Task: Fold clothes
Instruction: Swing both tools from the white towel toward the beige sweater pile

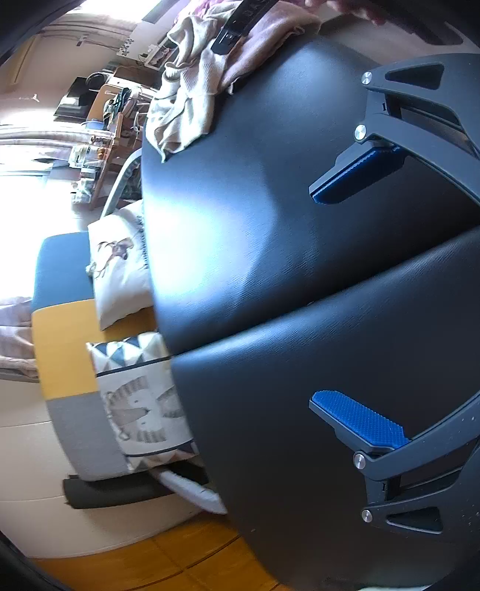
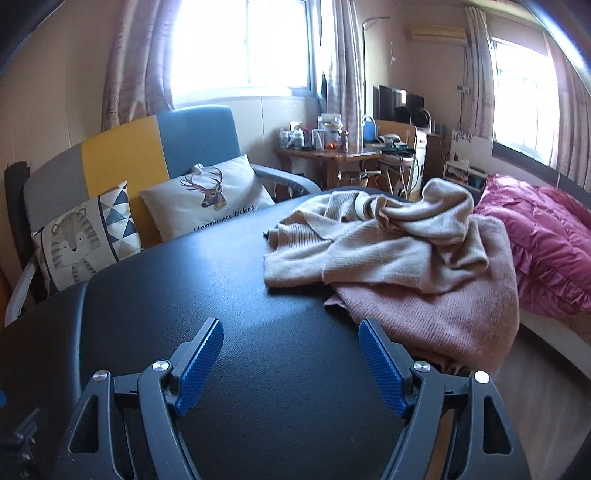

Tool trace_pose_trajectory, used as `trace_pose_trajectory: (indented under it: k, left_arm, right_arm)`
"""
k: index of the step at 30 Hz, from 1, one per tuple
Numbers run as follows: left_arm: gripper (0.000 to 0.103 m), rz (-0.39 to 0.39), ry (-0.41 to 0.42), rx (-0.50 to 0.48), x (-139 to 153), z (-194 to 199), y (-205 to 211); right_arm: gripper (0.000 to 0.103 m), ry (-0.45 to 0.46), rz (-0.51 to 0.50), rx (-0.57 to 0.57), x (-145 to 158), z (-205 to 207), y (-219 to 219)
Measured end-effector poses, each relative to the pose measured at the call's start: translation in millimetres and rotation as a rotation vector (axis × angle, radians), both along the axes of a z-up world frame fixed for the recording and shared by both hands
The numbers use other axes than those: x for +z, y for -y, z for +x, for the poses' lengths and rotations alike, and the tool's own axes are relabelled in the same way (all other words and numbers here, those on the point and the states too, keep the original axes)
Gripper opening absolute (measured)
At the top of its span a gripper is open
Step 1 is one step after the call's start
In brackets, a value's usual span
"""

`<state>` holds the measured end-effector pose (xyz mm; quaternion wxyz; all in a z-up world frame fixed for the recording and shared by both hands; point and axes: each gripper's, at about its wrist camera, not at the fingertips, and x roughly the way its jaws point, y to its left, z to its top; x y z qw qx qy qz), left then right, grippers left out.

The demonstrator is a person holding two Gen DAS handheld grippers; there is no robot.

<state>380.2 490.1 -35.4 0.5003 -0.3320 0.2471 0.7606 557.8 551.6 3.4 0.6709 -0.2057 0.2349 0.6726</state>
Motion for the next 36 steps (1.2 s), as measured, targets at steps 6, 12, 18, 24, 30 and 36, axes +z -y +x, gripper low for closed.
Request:
trace_pose_trajectory:
  k: [6, 12, 18, 24, 30, 36]
  left_arm:
    - [0.103, -0.014, 0.002, -0.015, -5.3, 13.0, 6.7]
    - [0.103, -0.024, -0.005, -0.034, -4.7, 14.4, 14.4]
    - [0.103, -0.032, -0.006, -0.083, -9.6, 9.9, 30.4]
    - [0.103, -0.031, -0.005, -0.124, -12.1, 6.5, 36.3]
    - [0.103, -0.028, 0.006, -0.142, -13.0, -5.7, 43.5]
    - [0.103, -0.026, 0.022, -0.172, -15.2, -29.0, 45.6]
  right_arm:
    - [0.078, -0.011, -0.035, -0.006, -7.0, 3.8, -4.1]
    - [0.078, 0.003, -0.036, -0.032, -9.2, 9.3, -10.9]
    - [0.078, 0.002, -0.037, -0.053, -9.3, 20.7, -18.9]
    - [0.078, -0.001, -0.034, -0.068, -9.3, 28.0, -24.2]
    - [0.078, -0.005, -0.034, -0.074, -8.7, 31.6, -27.7]
    - [0.078, 0.003, -0.026, -0.088, -7.0, 36.0, -32.8]
